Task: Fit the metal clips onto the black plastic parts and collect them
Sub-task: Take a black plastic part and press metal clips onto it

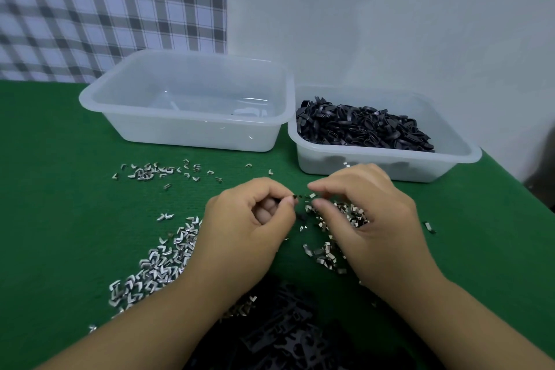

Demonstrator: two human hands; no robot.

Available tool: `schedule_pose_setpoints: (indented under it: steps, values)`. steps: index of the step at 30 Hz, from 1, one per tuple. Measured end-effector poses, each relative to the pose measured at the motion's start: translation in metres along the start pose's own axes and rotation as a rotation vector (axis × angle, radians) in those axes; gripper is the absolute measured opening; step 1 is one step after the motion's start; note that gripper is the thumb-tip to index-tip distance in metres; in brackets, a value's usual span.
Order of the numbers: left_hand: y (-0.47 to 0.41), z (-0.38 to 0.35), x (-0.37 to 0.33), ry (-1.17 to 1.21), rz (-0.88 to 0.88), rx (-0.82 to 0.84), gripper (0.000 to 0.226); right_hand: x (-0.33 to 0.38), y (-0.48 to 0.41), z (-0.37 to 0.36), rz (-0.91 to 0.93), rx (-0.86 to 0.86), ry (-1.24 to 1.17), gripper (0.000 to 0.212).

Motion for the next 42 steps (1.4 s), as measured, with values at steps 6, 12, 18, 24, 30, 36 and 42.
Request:
schedule_pose_setpoints:
  steps: [6, 12, 18, 24, 30, 36, 42]
  values:
    - [0.001, -0.001, -0.004, -0.037, -0.021, 0.049, 0.014, 0.001, 0.001, -0.003, 0.069, 0.048, 0.051, 0.011]
    - [0.003, -0.003, -0.007, -0.009, -0.039, 0.108, 0.018, 0.001, 0.000, -0.003, 0.088, 0.076, 0.097, 0.002]
    - [0.001, -0.004, -0.004, 0.127, 0.026, 0.112, 0.028, -0.005, -0.001, 0.007, -0.038, -0.045, 0.085, 0.002]
    - [0.000, -0.006, 0.001, 0.300, 0.123, 0.131, 0.034, -0.004, 0.000, 0.004, -0.089, -0.076, 0.016, 0.002]
    - [0.001, -0.009, 0.003, 0.357, 0.181, 0.162, 0.015, -0.002, 0.000, 0.004, -0.053, -0.092, 0.066, 0.002]
    - [0.001, -0.010, 0.002, 0.371, 0.189, 0.196, 0.018, 0.003, -0.001, 0.003, -0.008, -0.079, 0.099, 0.003]
    - [0.001, -0.010, 0.000, 0.395, 0.193, 0.214, 0.011, 0.004, 0.000, 0.002, 0.002, -0.045, 0.110, 0.002]
Point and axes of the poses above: each hand's wrist, its own y-axis away from the middle knuckle, its own z-axis out of the back of the hand, x = y × z, the point moved 6 cm from there along -y, towards the middle knuckle, and after that the axes turned 15 degrees about -y, right-handed, at the moved point
